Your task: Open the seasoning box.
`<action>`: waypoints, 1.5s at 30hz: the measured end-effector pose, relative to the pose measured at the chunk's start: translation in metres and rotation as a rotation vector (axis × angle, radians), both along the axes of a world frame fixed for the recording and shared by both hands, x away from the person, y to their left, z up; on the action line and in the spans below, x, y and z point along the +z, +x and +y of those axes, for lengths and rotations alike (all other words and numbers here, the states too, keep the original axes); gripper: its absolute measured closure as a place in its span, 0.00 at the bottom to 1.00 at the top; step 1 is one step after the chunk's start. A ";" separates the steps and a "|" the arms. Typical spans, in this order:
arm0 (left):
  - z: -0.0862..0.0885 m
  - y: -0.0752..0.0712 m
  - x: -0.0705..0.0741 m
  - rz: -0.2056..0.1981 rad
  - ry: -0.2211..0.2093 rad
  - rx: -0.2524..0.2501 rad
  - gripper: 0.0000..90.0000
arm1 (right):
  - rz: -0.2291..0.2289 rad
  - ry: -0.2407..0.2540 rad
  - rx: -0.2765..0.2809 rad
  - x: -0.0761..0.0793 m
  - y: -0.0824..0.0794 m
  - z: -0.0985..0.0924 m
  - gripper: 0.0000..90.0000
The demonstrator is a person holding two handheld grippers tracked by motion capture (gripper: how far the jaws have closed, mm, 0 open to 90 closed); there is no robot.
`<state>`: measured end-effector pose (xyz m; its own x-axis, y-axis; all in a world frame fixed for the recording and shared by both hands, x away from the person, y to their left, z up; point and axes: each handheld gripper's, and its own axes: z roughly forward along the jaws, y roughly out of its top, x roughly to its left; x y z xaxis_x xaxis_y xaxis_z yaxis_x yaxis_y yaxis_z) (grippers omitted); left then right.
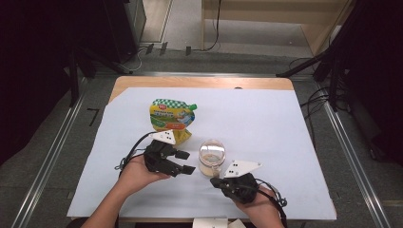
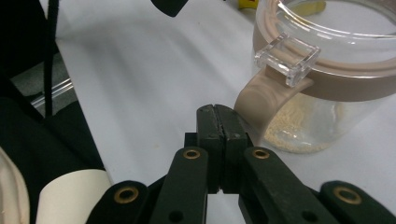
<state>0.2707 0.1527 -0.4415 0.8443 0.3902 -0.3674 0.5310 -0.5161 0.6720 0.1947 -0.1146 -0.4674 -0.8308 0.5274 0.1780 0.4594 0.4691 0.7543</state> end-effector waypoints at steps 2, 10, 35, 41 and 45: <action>0.000 0.000 -0.001 -0.001 0.003 0.006 0.41 | -0.003 -0.002 -0.004 -0.002 0.000 0.002 1.00; 0.002 0.001 0.000 -0.023 0.005 -0.003 0.41 | 0.009 -0.025 -0.019 -0.008 0.001 0.008 1.00; 0.002 -0.001 -0.001 -0.058 0.018 -0.013 0.41 | 0.006 -0.054 -0.076 -0.006 0.009 -0.021 1.00; 0.001 -0.001 0.000 -0.066 0.020 -0.012 0.41 | 0.026 -0.052 -0.132 -0.005 0.017 -0.036 1.00; 0.000 -0.001 -0.001 -0.062 0.020 -0.018 0.41 | 0.041 -0.039 -0.175 -0.005 0.025 -0.048 1.00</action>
